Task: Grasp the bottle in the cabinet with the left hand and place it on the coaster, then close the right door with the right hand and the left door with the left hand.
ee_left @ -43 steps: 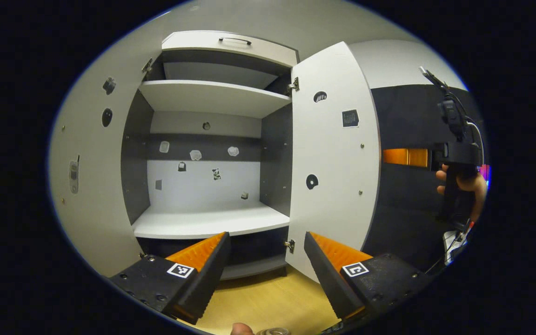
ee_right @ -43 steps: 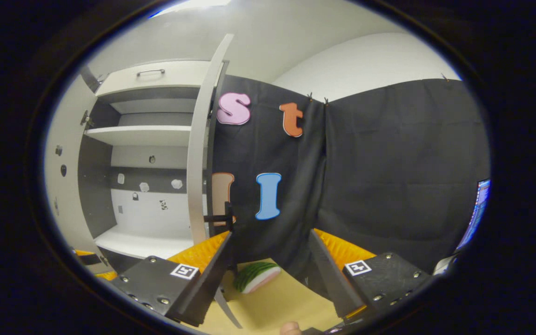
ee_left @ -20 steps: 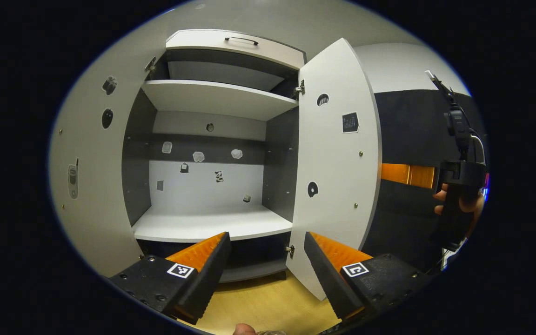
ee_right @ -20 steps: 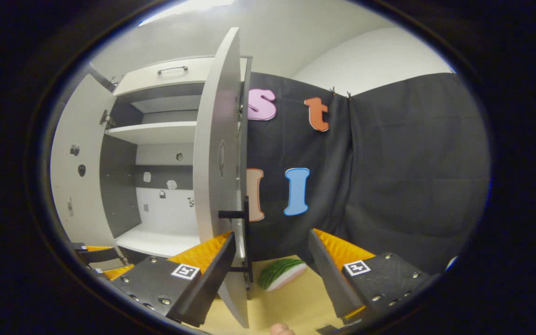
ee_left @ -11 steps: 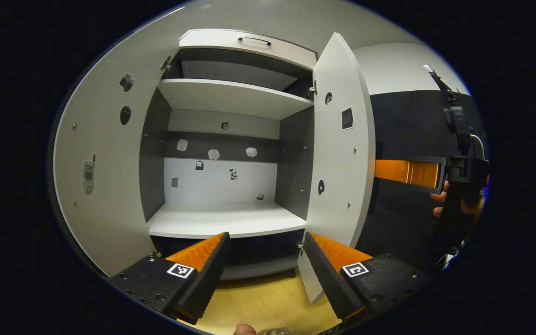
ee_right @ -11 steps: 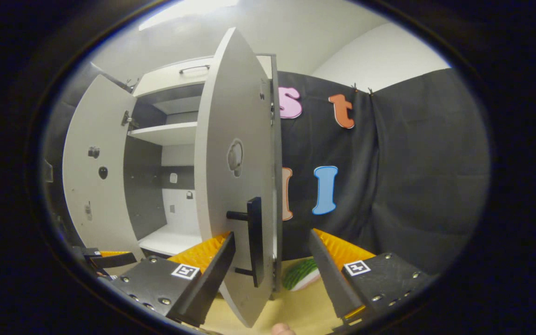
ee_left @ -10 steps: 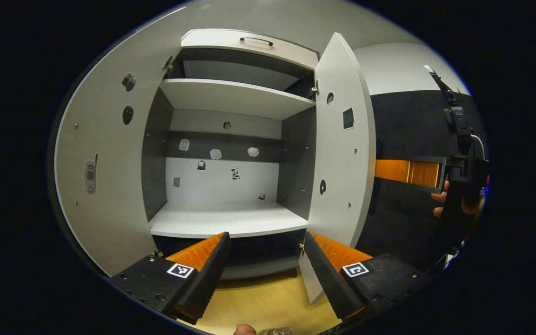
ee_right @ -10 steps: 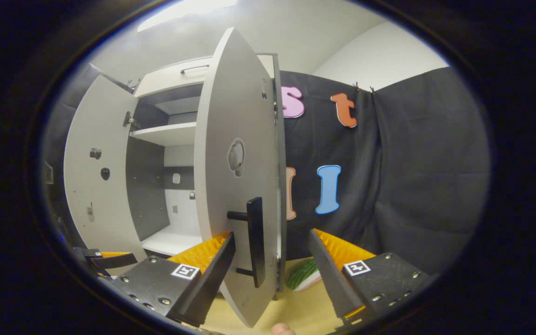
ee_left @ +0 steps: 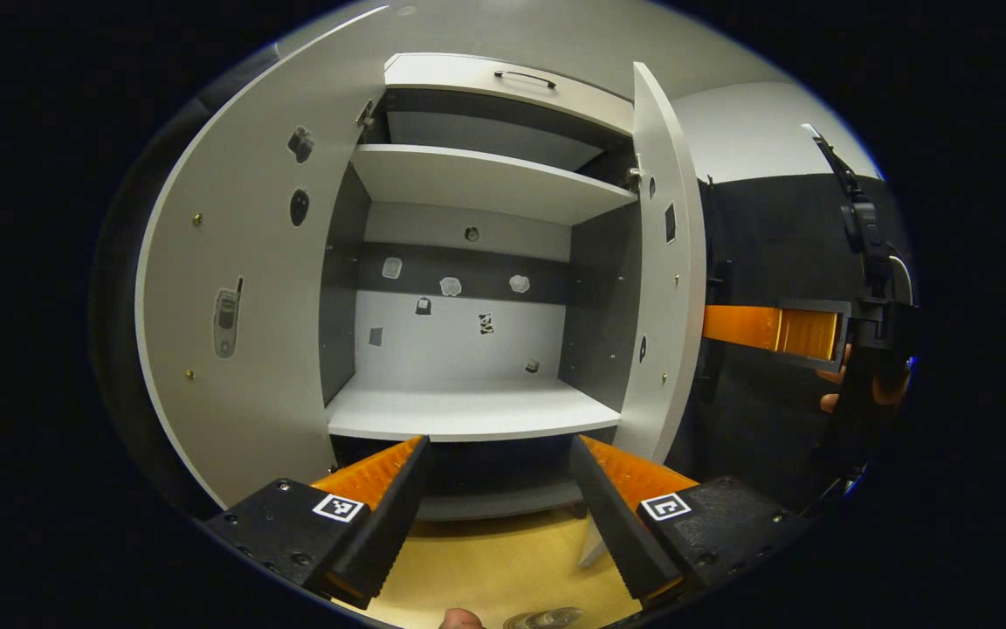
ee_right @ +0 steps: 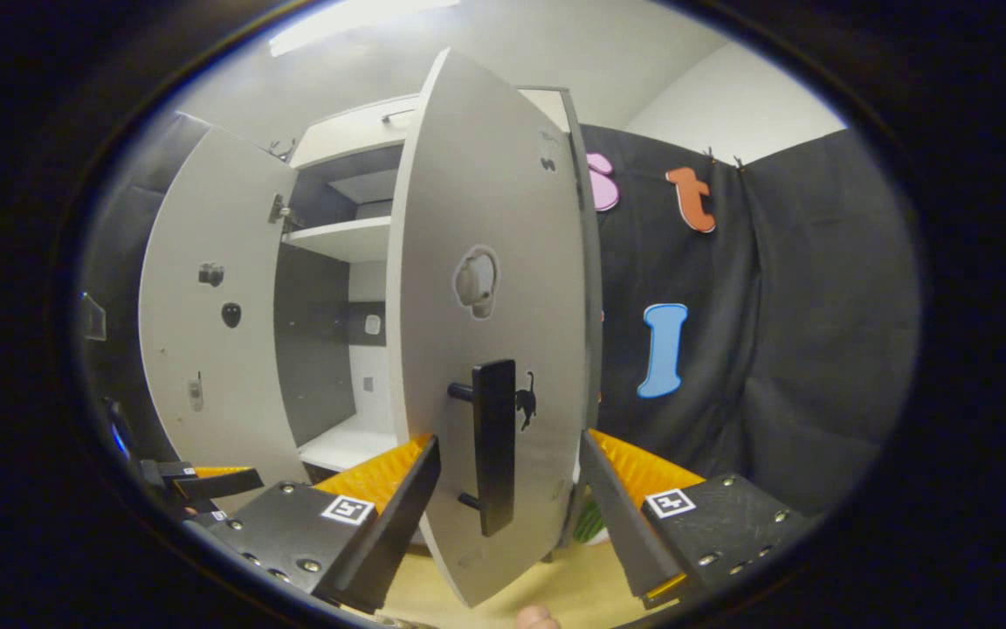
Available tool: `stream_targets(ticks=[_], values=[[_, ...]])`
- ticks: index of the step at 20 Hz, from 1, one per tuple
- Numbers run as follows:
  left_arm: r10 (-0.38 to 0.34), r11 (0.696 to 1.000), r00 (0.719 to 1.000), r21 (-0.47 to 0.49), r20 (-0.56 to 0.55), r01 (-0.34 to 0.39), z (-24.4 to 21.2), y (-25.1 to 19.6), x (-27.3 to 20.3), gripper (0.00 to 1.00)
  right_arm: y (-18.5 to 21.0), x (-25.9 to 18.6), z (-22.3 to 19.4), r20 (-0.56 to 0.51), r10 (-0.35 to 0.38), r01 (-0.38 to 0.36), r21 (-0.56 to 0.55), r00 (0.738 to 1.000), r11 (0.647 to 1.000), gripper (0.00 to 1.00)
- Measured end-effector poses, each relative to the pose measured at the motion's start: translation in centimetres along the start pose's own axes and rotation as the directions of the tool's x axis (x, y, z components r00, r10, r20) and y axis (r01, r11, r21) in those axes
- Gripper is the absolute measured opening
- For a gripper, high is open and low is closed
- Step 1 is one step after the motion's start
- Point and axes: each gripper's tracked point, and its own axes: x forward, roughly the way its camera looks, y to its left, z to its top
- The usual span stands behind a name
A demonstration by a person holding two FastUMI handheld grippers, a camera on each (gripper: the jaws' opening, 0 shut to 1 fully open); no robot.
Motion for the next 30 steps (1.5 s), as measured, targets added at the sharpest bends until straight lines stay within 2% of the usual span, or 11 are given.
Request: stream_targets(ticks=[6, 7, 10, 11, 22, 30], values=[[0.048, 0.999, 0.999, -0.011, 0.003, -0.048, 0.0, 2.1, 0.0, 0.99, 1.9, 1.0, 0.3, 0.001, 0.039, -0.039, -0.018, 0.999, 0.999, 0.97], [0.057, 0.998, 0.998, -0.009, 0.002, -0.057, 0.0, 2.5, -0.2, 0.99, 1.8, 0.8, 0.2, 0.003, 0.042, -0.042, -0.018, 0.999, 0.999, 0.92], [0.076, 0.997, 0.997, -0.01, 0.0, -0.076, -0.2, 3.3, -0.1, 0.99, 1.9, 0.8, 0.4, 0.004, 0.044, -0.044, -0.021, 0.999, 0.999, 0.92], [0.082, 0.997, 0.997, -0.011, -0.002, -0.082, -0.3, 3.4, -0.1, 0.99, 1.9, 0.8, 0.4, 0.005, 0.043, -0.042, -0.022, 0.999, 0.999, 0.97], [0.11, 0.994, 0.994, -0.008, -0.006, -0.11, -0.3, 4.7, -0.6, 0.99, 1.7, 0.4, 1.8, 0.035, 0.03, -0.03, -0.015, 0.999, 0.999, 0.97], [0.217, 0.976, 0.976, 0.005, -0.002, -0.217, 0.3, 7.7, -3.8, 0.99, 1.7, 0.3, 2.8, 0.071, 0.045, -0.044, -0.005, 0.996, 0.999, 0.97]])
